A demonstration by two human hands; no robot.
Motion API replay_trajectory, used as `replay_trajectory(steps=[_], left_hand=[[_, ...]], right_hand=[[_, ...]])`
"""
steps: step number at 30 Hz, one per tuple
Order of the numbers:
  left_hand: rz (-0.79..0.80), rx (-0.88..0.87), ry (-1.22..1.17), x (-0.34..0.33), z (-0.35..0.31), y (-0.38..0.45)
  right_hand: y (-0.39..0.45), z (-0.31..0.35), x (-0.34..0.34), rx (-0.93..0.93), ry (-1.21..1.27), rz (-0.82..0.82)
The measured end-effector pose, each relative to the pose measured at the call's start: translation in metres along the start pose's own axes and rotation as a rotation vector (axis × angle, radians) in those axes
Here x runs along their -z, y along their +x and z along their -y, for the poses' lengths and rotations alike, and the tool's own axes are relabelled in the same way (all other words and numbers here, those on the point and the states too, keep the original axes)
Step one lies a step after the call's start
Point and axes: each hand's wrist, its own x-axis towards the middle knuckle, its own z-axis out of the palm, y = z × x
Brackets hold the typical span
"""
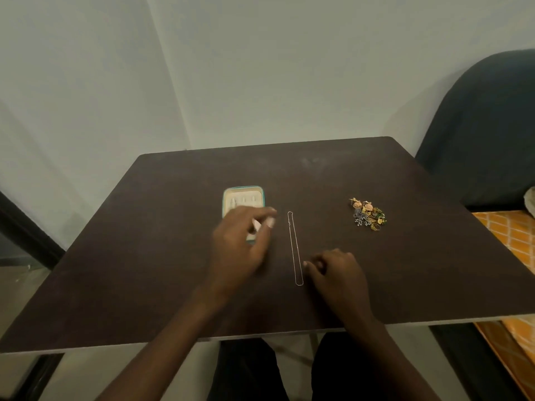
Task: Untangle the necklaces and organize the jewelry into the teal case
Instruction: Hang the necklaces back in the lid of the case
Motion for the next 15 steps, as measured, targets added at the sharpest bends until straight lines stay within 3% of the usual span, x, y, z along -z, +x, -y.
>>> replay_trajectory(steps=[2, 5, 8, 11, 15], left_hand=[[0.213, -0.035, 0.046, -0.017, -0.008, -0.018], [0.43, 0.069, 0.115, -0.035, -0.001, -0.043], [0.532, 0.164, 0.162, -0.041, 0.01, -0.052], [0.61, 0.148, 0.226, -0.047, 0.014, -0.056], [0.591, 0.134, 0.229, -0.054, 0.017, -0.063]], right_hand=[[0.003, 0.004, -0.004, -0.02, -0.058, 0.007], [0.009, 0.01, -0.006, 0.004, -0.058, -0.011], [0.015, 0.016, -0.006, 0.04, -0.119, 0.017], [0.016, 0.02, -0.008, 0.069, -0.151, 0.021], [0.018, 0.019, -0.013, 0.101, -0.174, -0.004]])
